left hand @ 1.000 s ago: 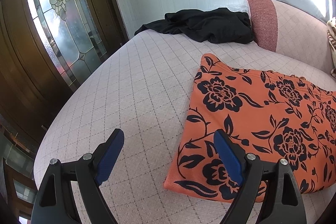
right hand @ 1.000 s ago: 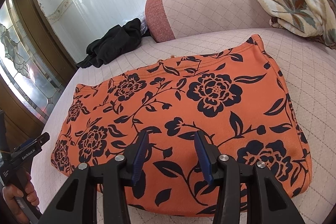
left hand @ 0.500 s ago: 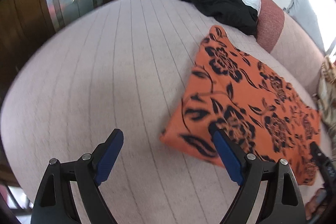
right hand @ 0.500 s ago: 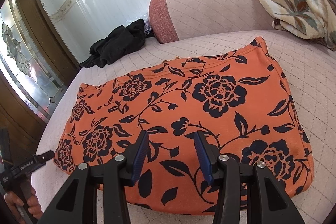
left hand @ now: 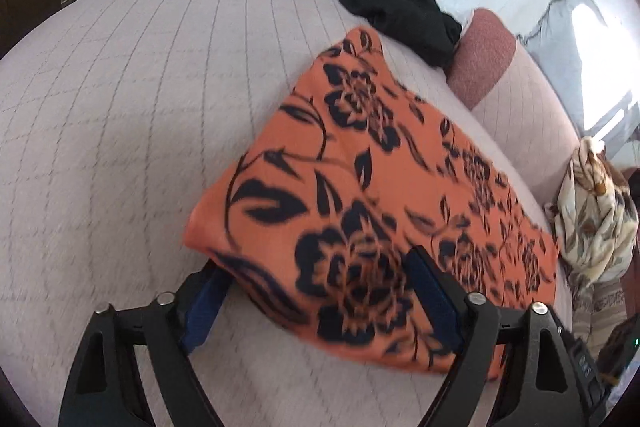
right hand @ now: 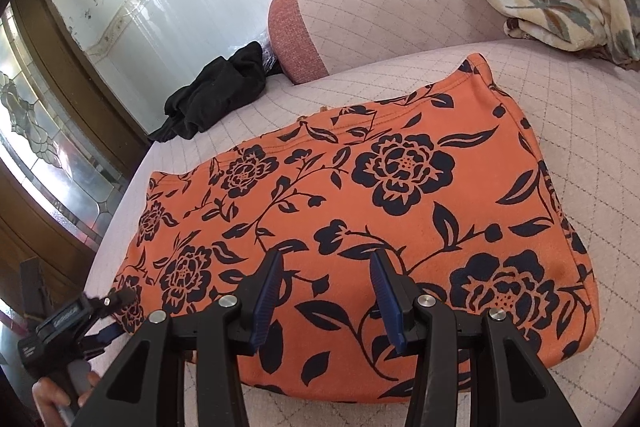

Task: Fold small clothes
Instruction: 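Grasp a corner of the folded blouse with the left gripper, then lift the held corner with the left gripper and fold it over the blouse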

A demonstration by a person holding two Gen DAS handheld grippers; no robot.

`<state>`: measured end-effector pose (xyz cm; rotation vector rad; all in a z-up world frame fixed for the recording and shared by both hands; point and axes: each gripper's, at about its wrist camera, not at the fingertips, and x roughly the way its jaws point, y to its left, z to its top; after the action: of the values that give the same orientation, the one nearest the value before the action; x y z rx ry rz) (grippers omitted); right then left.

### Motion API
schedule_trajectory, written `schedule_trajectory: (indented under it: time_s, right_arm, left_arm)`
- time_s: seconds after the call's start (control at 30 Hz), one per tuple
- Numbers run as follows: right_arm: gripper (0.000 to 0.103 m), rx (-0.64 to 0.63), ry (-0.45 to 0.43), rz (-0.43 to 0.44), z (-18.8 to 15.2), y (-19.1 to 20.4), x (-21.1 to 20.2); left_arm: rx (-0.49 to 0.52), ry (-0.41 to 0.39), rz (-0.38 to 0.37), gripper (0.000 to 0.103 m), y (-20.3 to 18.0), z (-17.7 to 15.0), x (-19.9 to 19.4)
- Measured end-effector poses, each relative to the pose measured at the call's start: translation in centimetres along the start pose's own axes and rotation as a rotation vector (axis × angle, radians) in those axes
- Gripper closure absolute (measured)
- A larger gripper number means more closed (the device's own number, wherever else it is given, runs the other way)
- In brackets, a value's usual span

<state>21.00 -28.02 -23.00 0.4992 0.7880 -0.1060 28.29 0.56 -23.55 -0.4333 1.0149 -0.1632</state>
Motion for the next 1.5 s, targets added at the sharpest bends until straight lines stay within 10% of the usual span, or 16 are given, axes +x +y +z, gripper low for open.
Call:
schedule_trajectory:
  time_s: [0.17,0.53,1.5]
  right_arm:
    - [0.054,-0.008,-0.001,0.003,0.5,-0.1,0.0]
    - [0.054,0.018,0.004,0.007,0.8,-1.1,-0.2]
    - [0.054,0.005,0.074,-0.038,0.1,-1.2,1.6]
  left_arm:
    - [0.034,-0.048,-0.009,0.075,-0.9,0.4,0.9]
    - [0.170,-0.112,0.121,0.073,-3.3,0.2,1.1]
    - [0.175,-0.101,0.144,0.070,-3.5,0.3,1.5]
